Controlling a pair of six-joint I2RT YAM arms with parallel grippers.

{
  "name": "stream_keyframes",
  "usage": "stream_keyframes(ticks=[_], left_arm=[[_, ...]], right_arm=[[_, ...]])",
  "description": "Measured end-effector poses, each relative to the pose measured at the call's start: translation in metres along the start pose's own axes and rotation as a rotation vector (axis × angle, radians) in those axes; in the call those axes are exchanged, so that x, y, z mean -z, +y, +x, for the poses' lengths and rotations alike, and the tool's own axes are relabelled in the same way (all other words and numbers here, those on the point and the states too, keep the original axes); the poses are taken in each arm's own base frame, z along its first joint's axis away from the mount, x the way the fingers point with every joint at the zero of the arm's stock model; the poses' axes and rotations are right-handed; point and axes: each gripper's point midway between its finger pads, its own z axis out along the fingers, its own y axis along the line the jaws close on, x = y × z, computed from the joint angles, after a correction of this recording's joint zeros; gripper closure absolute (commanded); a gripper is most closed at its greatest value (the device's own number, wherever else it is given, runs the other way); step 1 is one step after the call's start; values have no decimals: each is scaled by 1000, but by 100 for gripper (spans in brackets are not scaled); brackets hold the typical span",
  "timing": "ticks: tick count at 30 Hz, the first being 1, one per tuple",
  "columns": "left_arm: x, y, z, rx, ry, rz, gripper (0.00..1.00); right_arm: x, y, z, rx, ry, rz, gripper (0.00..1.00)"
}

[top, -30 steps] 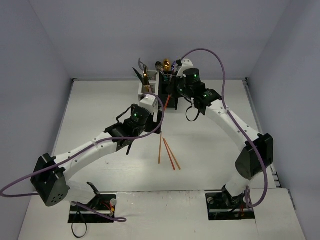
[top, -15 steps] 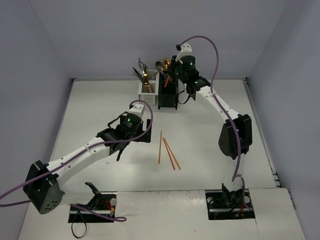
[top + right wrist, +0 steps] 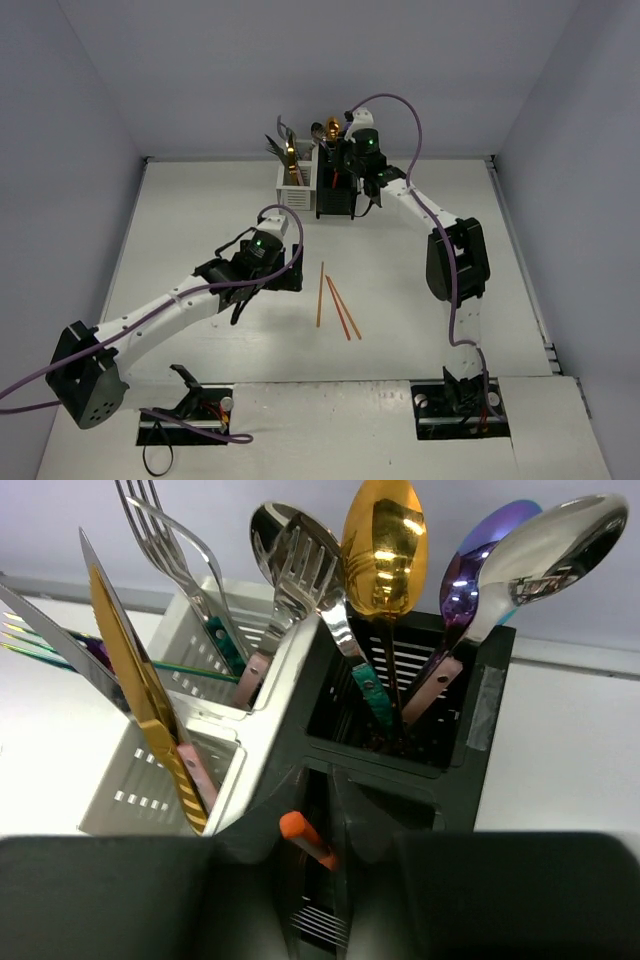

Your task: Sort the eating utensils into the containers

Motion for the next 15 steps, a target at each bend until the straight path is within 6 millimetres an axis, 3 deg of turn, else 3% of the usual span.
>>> stream_keyframes(ticks=[3,8,11,15], left_arm=[[-3,-3,4,19,20,7,11],[-18,-7,17,42,86,-4,11],[-28,-12,21,53,116,-12,11],[-38,-24,24,57,149,-17,11]], right_arm=[[-1,0,1,2,-4,-6,47],[5,-6,8,14,10,-5,31],[22,-17,10,26,31,12,22],[62,-36,-13,42,16,59,15]])
